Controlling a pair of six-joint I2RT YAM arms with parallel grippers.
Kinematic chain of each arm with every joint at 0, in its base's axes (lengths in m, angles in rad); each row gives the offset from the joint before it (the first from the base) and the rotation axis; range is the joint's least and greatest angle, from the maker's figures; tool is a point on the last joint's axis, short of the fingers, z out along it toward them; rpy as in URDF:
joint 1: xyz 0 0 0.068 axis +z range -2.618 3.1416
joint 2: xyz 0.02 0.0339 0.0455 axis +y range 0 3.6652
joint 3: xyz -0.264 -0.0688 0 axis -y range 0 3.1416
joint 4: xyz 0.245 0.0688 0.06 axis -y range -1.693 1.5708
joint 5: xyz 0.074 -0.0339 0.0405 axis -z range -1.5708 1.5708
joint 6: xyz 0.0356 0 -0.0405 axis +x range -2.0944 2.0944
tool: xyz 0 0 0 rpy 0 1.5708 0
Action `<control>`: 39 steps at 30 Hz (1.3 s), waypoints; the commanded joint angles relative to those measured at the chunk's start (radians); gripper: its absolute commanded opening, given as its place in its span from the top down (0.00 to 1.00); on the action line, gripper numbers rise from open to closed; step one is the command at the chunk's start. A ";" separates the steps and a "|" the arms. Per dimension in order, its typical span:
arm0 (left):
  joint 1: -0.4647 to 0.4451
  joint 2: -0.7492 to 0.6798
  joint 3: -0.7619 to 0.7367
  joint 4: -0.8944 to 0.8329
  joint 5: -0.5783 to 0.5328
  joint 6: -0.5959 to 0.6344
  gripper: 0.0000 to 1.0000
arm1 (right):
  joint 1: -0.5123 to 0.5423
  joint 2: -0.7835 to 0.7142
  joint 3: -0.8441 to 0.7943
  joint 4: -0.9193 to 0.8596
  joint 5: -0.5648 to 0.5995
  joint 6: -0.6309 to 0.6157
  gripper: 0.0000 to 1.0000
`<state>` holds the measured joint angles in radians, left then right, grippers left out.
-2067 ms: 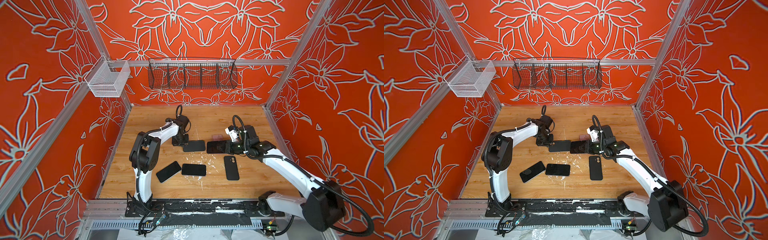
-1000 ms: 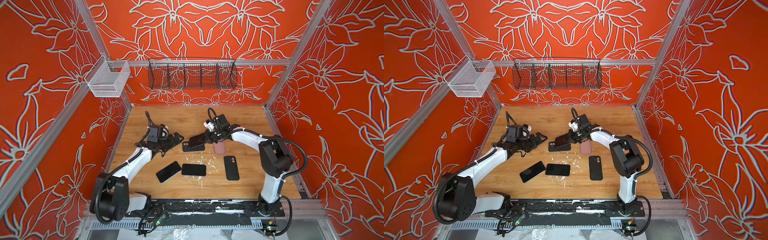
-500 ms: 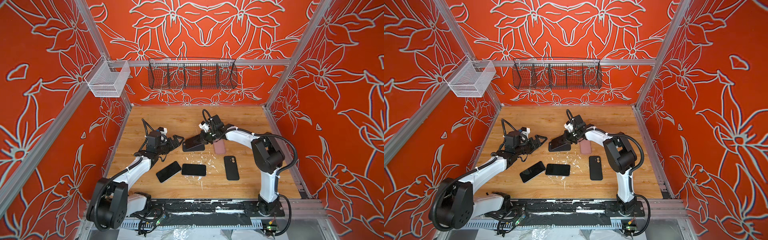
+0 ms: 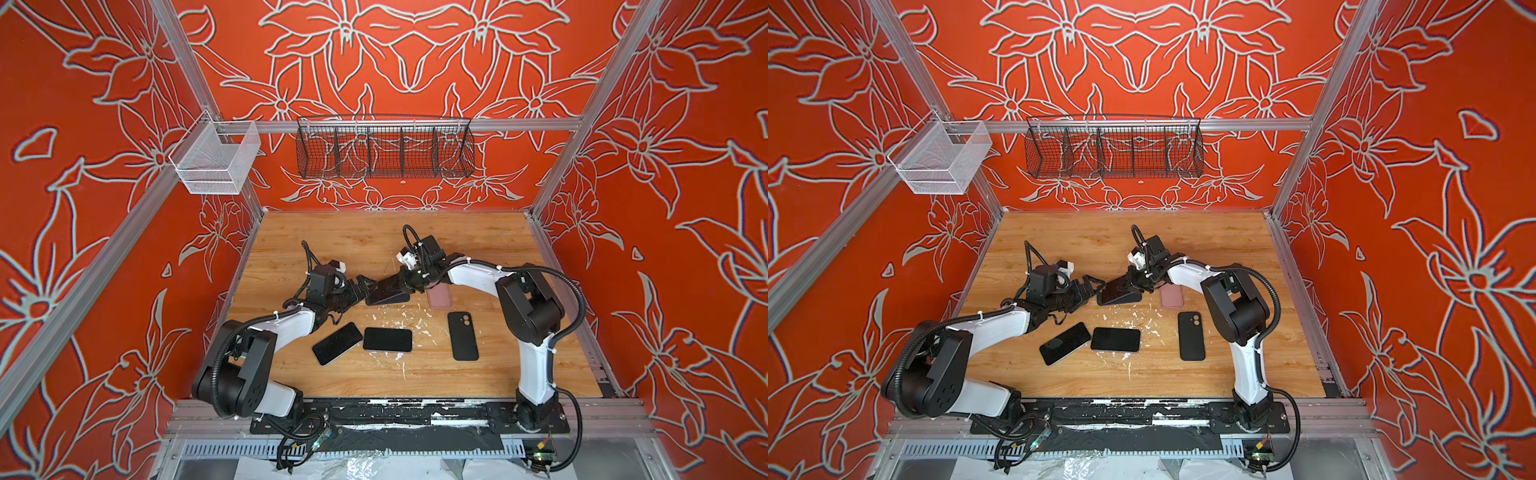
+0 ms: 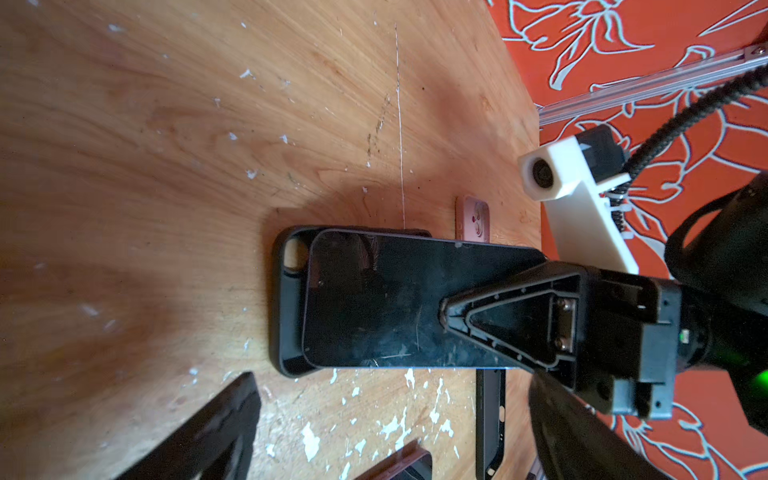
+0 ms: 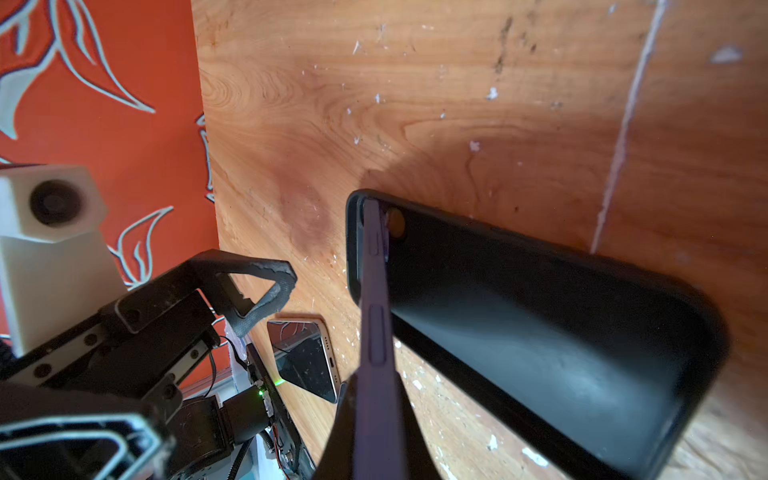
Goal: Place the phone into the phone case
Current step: 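Lower the phone into the black case with the right gripper while the left holds it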
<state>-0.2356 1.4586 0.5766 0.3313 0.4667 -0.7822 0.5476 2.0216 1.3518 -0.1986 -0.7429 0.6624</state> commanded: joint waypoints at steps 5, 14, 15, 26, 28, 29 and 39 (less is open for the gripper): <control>-0.011 0.055 -0.041 0.131 -0.062 -0.047 0.00 | 0.008 0.028 -0.007 -0.029 0.034 -0.042 1.00; -0.026 0.125 -0.015 0.199 -0.063 -0.048 0.00 | 0.008 0.049 -0.011 -0.035 0.038 -0.051 0.95; -0.028 0.135 -0.016 0.213 -0.061 -0.055 0.00 | 0.009 0.052 -0.012 -0.035 0.039 -0.051 0.95; -0.042 0.217 -0.030 0.334 -0.053 -0.098 0.01 | 0.010 0.081 -0.025 -0.009 0.027 -0.031 0.87; -0.044 0.222 -0.030 0.340 -0.054 -0.101 0.01 | 0.010 0.087 -0.029 0.001 0.025 -0.029 0.86; -0.045 0.224 -0.030 0.342 -0.055 -0.103 0.01 | 0.010 0.089 -0.032 0.004 0.024 -0.026 0.86; -0.050 0.231 -0.024 0.344 -0.054 -0.106 0.02 | 0.012 0.113 -0.054 0.030 0.017 -0.020 0.81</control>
<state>-0.2768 1.6730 0.5480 0.6640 0.4122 -0.8799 0.5430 2.0785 1.3338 -0.1146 -0.7761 0.6502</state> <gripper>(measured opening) 0.984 0.183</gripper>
